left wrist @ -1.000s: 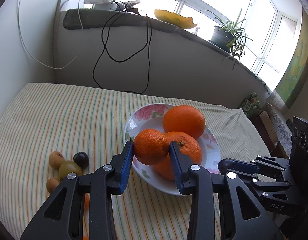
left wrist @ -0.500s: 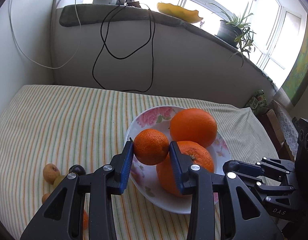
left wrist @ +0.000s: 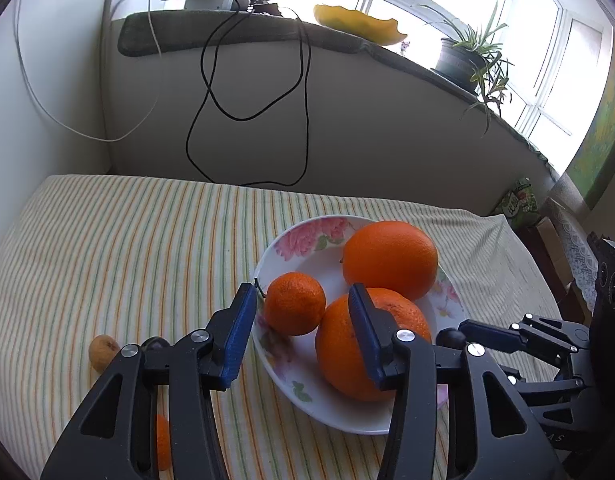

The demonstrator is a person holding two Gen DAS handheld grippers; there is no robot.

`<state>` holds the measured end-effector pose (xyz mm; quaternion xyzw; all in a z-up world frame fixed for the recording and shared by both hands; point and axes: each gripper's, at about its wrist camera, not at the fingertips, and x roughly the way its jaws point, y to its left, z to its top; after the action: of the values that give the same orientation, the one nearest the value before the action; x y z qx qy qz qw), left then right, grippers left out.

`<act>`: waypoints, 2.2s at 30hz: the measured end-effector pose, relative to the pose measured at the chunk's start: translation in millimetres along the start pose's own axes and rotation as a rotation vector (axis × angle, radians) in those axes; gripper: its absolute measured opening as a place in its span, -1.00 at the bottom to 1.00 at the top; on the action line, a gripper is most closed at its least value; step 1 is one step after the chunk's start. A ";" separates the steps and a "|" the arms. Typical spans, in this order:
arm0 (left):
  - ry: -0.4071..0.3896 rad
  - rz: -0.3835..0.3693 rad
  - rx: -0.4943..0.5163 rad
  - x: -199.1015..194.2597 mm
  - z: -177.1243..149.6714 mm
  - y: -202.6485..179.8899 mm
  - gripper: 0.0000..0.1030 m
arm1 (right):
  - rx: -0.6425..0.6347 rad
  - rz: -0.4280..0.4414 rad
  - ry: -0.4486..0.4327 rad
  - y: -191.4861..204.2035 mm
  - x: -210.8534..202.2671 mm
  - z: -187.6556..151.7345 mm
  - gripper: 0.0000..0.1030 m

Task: Organize fruits
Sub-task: 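Carry the plum and mandarin over the bowl and open both grippers, then lift both grippers away from the bowl toward the loose fruits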

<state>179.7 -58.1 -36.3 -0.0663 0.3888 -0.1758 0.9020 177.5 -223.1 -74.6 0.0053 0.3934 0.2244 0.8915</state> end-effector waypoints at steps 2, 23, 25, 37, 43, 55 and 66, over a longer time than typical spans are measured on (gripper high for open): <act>-0.001 0.005 0.004 -1.0 0.0 -0.1 -0.09 | 0.002 -0.010 -0.018 -0.2 -2.7 0.4 0.22; -0.035 0.000 0.030 -28.2 -9.6 2.4 -0.09 | -0.016 -0.008 -0.040 15.2 -16.5 -0.7 0.24; -0.035 0.002 0.031 -32.1 -11.4 4.5 -0.09 | -0.022 -0.006 -0.041 19.2 -18.1 -1.7 0.24; -0.051 0.055 0.018 -71.5 -35.2 30.0 -0.09 | -0.095 0.043 -0.056 46.9 -22.7 -5.7 0.24; -0.066 0.092 -0.019 -96.8 -53.6 52.3 -0.09 | -0.136 0.087 -0.039 64.9 -21.1 -9.0 0.24; -0.047 0.128 -0.112 -116.1 -87.6 92.1 -0.09 | -0.230 0.191 0.005 117.3 -5.4 -17.0 0.24; -0.013 0.071 -0.109 -118.8 -122.5 82.6 -0.09 | -0.194 0.242 0.055 138.5 23.9 -1.5 0.24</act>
<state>37.3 64.6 -61.3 -0.1025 0.3941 -0.1217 0.9052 135.6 -89.1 -66.6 -0.0395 0.3906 0.3674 0.8431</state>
